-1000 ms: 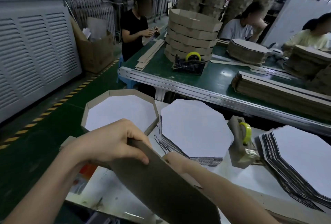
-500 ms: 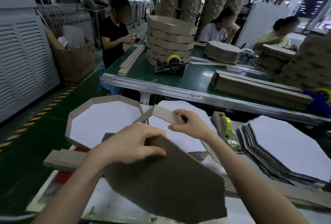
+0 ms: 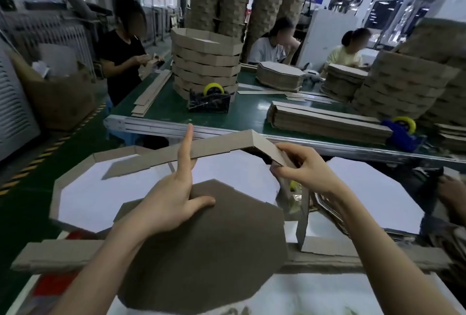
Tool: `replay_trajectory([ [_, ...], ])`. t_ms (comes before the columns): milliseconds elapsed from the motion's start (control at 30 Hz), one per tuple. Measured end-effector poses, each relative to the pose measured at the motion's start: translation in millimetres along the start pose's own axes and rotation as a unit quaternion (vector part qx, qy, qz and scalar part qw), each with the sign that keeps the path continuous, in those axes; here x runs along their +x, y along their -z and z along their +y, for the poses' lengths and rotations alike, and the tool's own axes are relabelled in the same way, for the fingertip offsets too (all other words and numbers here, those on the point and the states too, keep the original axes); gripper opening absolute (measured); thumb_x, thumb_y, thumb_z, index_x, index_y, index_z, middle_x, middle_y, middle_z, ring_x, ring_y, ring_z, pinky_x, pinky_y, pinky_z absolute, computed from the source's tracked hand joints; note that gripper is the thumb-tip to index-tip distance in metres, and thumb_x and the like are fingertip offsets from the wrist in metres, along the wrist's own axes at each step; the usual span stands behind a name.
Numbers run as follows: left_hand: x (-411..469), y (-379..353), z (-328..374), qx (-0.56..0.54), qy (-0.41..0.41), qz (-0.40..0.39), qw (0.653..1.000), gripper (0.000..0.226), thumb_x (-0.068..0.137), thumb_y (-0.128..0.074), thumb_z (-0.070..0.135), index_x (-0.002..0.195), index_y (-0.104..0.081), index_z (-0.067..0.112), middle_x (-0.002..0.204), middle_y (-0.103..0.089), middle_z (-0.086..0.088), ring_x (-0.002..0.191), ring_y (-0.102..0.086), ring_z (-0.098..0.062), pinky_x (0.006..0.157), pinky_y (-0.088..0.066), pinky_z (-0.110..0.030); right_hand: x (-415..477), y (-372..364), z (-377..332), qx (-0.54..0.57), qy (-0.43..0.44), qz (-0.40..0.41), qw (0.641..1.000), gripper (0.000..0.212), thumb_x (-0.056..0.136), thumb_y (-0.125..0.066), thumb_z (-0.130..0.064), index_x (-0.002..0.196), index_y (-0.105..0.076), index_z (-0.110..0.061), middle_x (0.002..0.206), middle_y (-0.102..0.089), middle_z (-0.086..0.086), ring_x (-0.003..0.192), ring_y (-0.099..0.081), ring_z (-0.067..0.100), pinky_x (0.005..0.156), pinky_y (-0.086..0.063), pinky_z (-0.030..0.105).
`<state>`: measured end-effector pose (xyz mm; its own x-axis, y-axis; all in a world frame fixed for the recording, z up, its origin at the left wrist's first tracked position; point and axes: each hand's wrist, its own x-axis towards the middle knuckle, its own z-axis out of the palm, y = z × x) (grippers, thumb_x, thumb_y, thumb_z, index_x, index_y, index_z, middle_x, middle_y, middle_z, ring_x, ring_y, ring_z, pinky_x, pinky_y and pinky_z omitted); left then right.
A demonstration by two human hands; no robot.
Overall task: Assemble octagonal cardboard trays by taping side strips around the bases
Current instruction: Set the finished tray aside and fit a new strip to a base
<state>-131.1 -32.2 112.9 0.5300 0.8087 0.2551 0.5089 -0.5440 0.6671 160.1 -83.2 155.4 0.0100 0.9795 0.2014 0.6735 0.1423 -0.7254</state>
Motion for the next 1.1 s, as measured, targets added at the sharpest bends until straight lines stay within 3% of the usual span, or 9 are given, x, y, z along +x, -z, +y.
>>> replay_trajectory([
  [167, -3, 2, -6, -0.013, -0.015, 0.016, 1.0, 0.135, 0.071, -0.083, 0.035, 0.132, 0.035, 0.06, 0.101, -0.048, -0.007, 0.079, -0.056, -0.017, 0.076, -0.056, -0.038, 10, -30, 7, 0.007, 0.014, -0.018, 1.0, 0.044, 0.079, -0.075, -0.039, 0.121, -0.062, -0.032, 0.101, -0.068, -0.005, 0.09, -0.062, 0.022, 0.079, -0.052, 0.038],
  [233, -7, 5, -8, -0.013, 0.002, 0.021, 1.0, 0.134, 0.071, -0.084, 0.035, 0.133, 0.033, 0.061, 0.105, -0.057, -0.021, 0.072, -0.062, -0.013, 0.067, -0.056, -0.032, 20, -47, 10, 0.016, 0.021, -0.039, 0.999, 0.044, 0.081, -0.075, -0.04, 0.122, -0.059, -0.033, 0.103, -0.066, 0.004, 0.09, -0.061, 0.027, 0.08, -0.051, 0.045],
  [300, -12, 9, -13, -0.013, 0.021, 0.03, 0.999, 0.133, 0.07, -0.083, 0.037, 0.132, 0.032, 0.062, 0.12, -0.06, -0.022, 0.071, -0.066, -0.021, 0.063, -0.052, -0.025, 29, -66, 12, 0.02, 0.027, -0.064, 0.997, 0.044, 0.08, -0.075, -0.045, 0.119, -0.058, -0.036, 0.099, -0.064, 0.005, 0.083, -0.058, 0.023, 0.073, -0.049, 0.042],
  [467, -26, 21, -32, -0.03, 0.076, 0.045, 0.996, 0.124, 0.07, -0.076, 0.049, 0.13, 0.031, 0.065, 0.072, -0.053, 0.005, 0.072, -0.061, 0.001, 0.051, -0.042, -0.015, 39, -113, 23, 0.027, 0.015, -0.129, 0.991, 0.038, 0.073, -0.074, -0.047, 0.109, -0.061, -0.05, 0.1, -0.07, -0.01, 0.089, -0.065, 0.007, 0.078, -0.049, 0.02],
  [567, -30, 25, -39, -0.028, 0.091, 0.052, 0.994, 0.12, 0.066, -0.071, 0.058, 0.132, 0.03, 0.064, 0.088, -0.053, 0.001, 0.076, -0.059, 0.0, 0.052, -0.045, -0.014, 37, -122, 44, -0.008, -0.002, -0.168, 0.986, 0.031, 0.084, -0.07, -0.035, 0.111, -0.061, -0.045, 0.089, -0.066, -0.024, 0.076, -0.056, -0.007, 0.075, -0.041, 0.016],
  [667, -32, 25, -39, -0.009, 0.096, 0.063, 0.993, 0.118, 0.061, -0.065, 0.067, 0.134, 0.027, 0.063, 0.142, -0.047, -0.01, 0.089, -0.062, -0.017, 0.075, -0.052, -0.024, 28, -118, 61, -0.035, -0.012, -0.189, 0.981, 0.034, 0.089, -0.066, -0.027, 0.123, -0.061, -0.027, 0.114, -0.065, -0.016, 0.101, -0.06, 0.0, 0.091, -0.045, 0.028],
  [767, -31, 21, -39, 0.004, 0.082, 0.07, 0.994, 0.118, 0.056, -0.059, 0.074, 0.137, 0.025, 0.06, 0.16, -0.022, -0.001, 0.085, -0.058, -0.016, 0.073, -0.049, -0.031, 17, -110, 73, -0.015, -0.013, -0.202, 0.979, 0.052, 0.089, -0.069, -0.028, 0.138, -0.052, -0.03, 0.136, -0.054, -0.022, 0.126, -0.047, -0.008, 0.103, -0.034, 0.009],
  [900, -30, 19, -41, 0.012, 0.077, 0.092, 0.993, 0.12, 0.053, -0.06, 0.076, 0.138, 0.023, 0.061, 0.162, -0.011, 0.011, 0.08, -0.054, -0.011, 0.067, -0.044, -0.025, -6, -103, 107, 0.036, -0.115, -0.238, 0.964, 0.071, 0.087, -0.073, -0.019, 0.146, -0.036, -0.03, 0.147, -0.04, -0.02, 0.133, -0.039, -0.008, 0.098, -0.03, 0.001],
  [1100, -27, 20, -28, 0.01, 0.09, 0.071, 0.993, 0.117, 0.056, -0.062, 0.07, 0.134, 0.024, 0.066, 0.147, -0.038, -0.02, 0.067, -0.048, -0.005, 0.063, -0.041, -0.02, -29, -129, 177, -0.177, -0.119, -0.277, 0.937, 0.027, 0.092, -0.061, -0.023, 0.118, -0.059, -0.032, 0.11, -0.052, -0.025, 0.106, -0.049, 0.002, 0.09, -0.04, 0.019],
])
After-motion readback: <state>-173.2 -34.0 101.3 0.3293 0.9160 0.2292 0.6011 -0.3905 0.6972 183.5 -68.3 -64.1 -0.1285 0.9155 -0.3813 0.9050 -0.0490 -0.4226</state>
